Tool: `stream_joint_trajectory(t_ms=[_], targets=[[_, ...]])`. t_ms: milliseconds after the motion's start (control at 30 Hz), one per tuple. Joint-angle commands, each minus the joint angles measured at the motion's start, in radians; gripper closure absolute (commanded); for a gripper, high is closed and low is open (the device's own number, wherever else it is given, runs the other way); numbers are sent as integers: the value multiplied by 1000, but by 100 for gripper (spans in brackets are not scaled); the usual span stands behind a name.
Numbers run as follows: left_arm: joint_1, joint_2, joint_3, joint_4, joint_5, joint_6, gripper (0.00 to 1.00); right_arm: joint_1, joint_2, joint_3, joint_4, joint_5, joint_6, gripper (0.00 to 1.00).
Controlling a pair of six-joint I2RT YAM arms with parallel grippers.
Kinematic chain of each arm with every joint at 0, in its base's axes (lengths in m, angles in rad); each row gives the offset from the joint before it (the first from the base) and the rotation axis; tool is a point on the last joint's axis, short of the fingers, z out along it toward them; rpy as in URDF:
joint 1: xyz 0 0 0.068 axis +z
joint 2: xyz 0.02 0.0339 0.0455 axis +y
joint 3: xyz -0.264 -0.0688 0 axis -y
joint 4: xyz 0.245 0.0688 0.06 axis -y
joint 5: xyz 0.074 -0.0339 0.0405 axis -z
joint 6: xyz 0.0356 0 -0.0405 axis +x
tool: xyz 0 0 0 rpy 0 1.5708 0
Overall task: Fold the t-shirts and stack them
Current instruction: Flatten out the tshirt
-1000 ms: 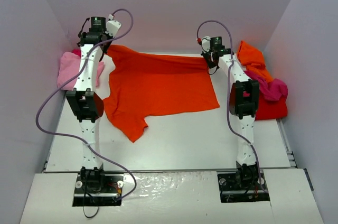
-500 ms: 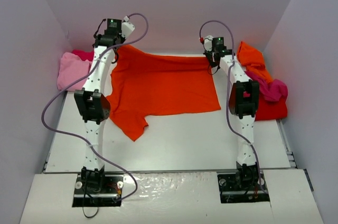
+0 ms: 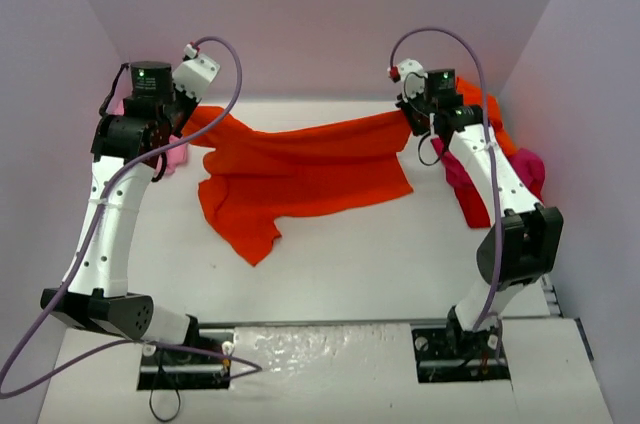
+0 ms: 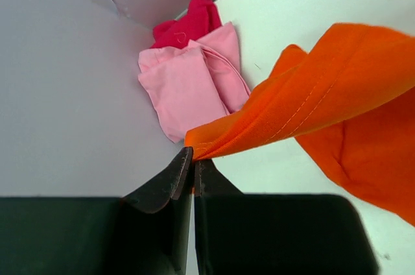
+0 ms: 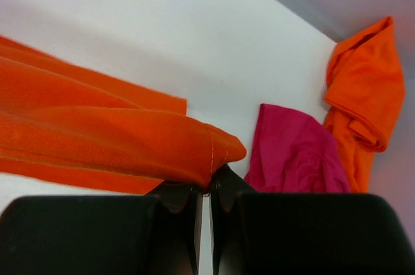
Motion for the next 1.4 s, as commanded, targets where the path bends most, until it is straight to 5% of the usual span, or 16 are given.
stream_joint_trajectory(t_ms=[0,400,667,1000,1367], targets=[[-32,-64,-133,5,-2,-40,100,65,-16,-99,-96,-51,-51,100],[-59,-161,-317,-24,15,-31,100,120,-2,-199,-238,-161,-115,97],[-64,-176,-445,2,26,-45,100,133,155,-214,-367,-175,-214,77],[-67,-161,-501,22,4,-58,100,161,320,-151,-427,-197,-256,67],[-72,-168,-517,27,1,-66,100,204,182,-168,-408,-91,-227,59]])
